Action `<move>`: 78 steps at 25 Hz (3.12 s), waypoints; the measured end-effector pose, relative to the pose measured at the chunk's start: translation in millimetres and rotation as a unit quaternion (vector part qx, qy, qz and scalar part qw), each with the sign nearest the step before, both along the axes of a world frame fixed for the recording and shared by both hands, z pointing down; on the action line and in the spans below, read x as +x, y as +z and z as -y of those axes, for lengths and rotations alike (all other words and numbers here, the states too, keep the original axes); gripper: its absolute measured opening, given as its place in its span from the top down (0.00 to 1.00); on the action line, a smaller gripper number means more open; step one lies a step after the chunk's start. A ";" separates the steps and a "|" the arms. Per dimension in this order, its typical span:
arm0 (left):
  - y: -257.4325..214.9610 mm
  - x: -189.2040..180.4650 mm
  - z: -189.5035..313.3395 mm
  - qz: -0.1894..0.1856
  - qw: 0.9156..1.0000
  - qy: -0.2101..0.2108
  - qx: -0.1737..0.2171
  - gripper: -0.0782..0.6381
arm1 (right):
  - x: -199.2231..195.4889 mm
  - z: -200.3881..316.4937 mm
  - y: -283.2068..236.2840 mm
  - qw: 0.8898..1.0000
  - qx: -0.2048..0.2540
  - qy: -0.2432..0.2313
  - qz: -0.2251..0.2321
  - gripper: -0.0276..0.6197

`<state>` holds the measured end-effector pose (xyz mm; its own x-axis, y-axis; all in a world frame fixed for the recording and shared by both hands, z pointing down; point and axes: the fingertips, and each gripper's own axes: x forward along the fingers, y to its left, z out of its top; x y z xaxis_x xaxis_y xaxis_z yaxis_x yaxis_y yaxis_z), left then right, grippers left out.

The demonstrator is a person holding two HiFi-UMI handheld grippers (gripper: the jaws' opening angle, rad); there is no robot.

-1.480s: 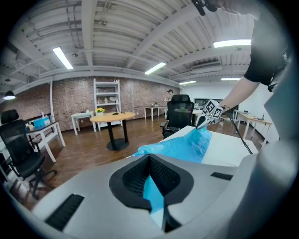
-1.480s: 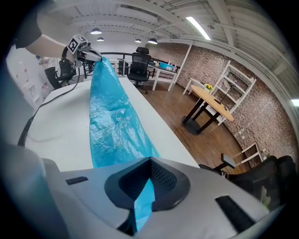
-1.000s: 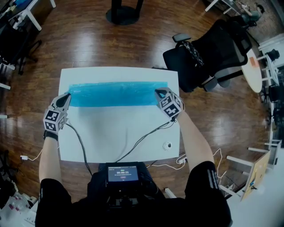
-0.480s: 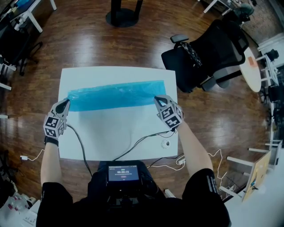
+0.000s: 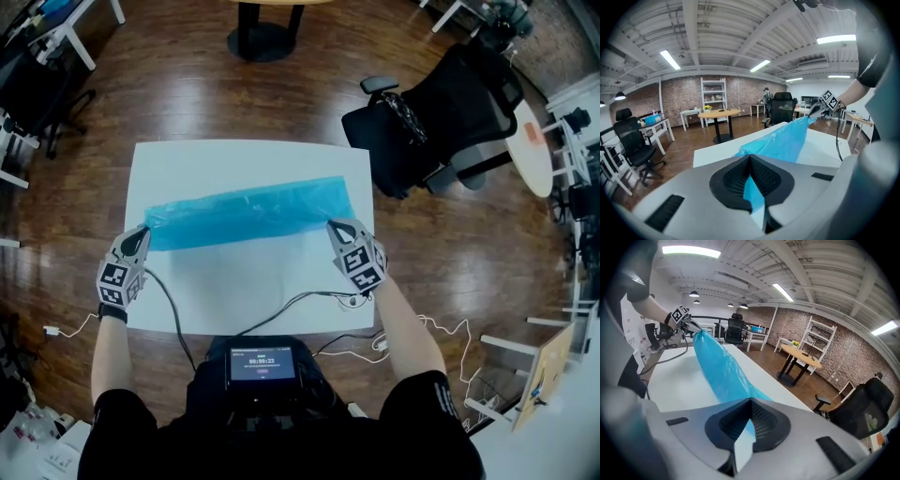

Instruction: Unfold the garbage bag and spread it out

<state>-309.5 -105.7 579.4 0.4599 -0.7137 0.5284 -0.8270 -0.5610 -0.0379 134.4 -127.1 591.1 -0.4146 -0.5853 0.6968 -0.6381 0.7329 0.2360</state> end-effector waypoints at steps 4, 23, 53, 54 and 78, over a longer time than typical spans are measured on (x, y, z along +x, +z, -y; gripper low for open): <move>0.7 0.5 -29.2 -0.001 1.000 -0.001 0.000 0.88 | -2.4 -21.4 -5.9 1.000 0.010 0.006 0.010 0.93; 51.5 13.4 -127.4 0.099 0.992 0.002 -0.078 0.72 | 7.8 -107.3 19.4 0.999 0.032 -0.001 -0.019 0.93; 118.3 238.3 16.4 0.384 0.817 0.378 -0.206 0.61 | -17.6 -127.5 15.3 0.997 0.063 -0.032 -0.026 0.93; 134.4 241.8 12.7 0.385 0.810 0.383 -0.221 0.58 | -17.0 -127.2 16.0 0.997 0.062 -0.030 -0.026 0.93; 177.4 256.3 19.1 0.403 0.792 0.388 -0.243 0.51 | -9.8 -134.5 -10.2 0.997 0.076 -0.029 -0.013 0.93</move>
<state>-53.2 -124.8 756.8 0.0342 -0.0027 0.9994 -0.0426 -0.9991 -0.0012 124.5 7.4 580.9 -0.4336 -0.6602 0.6133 -0.5873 0.7232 0.3634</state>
